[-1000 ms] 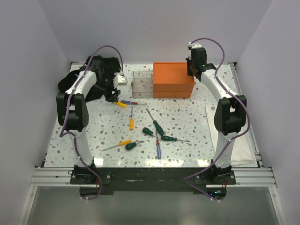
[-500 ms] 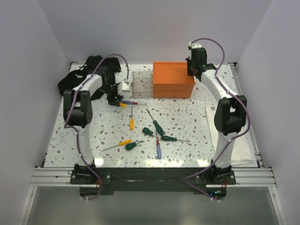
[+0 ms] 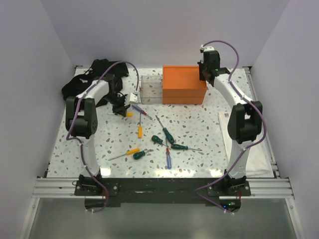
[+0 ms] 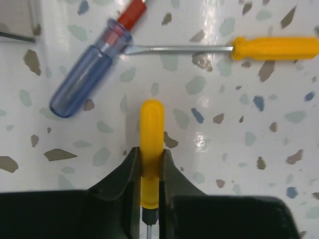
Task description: Sort the tools into containers
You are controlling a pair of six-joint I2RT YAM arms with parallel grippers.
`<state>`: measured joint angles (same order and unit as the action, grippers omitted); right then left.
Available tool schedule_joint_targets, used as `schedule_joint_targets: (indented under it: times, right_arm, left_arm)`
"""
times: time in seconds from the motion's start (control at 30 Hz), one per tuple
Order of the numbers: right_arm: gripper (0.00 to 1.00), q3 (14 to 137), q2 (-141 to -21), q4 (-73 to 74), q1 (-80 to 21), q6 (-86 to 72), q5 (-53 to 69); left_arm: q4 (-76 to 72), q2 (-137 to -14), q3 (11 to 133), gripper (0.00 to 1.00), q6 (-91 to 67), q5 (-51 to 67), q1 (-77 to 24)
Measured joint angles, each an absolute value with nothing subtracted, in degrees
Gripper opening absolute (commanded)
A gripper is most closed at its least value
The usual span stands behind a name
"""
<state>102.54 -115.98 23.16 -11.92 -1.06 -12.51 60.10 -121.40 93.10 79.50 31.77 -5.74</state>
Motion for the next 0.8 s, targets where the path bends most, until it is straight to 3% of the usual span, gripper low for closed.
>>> schedule_joint_targets:
  times: [0.17, 0.33, 0.6, 0.8]
  right_arm:
    - [0.02, 102.59, -115.98, 23.18, -11.92, -1.06, -12.49]
    - [0.02, 102.59, -115.98, 23.18, -11.92, -1.06, -12.51]
    - [0.02, 102.63, -115.98, 23.22, -11.92, -1.04, -12.51]
    - [0.02, 102.72, -115.98, 23.33, -11.92, -1.02, -12.51]
  left_arm:
    - [58.89, -120.4, 102.32, 0.0, 65.54, 41.45, -5.63]
    - [27.62, -115.55, 101.03, 0.0, 26.35, 48.95, -5.74]
    - [-6.24, -117.84, 99.0, 0.0, -18.59, 44.34, -8.05]
    - [-11.49, -126.58, 99.63, 0.0, -35.05, 38.63, -9.82]
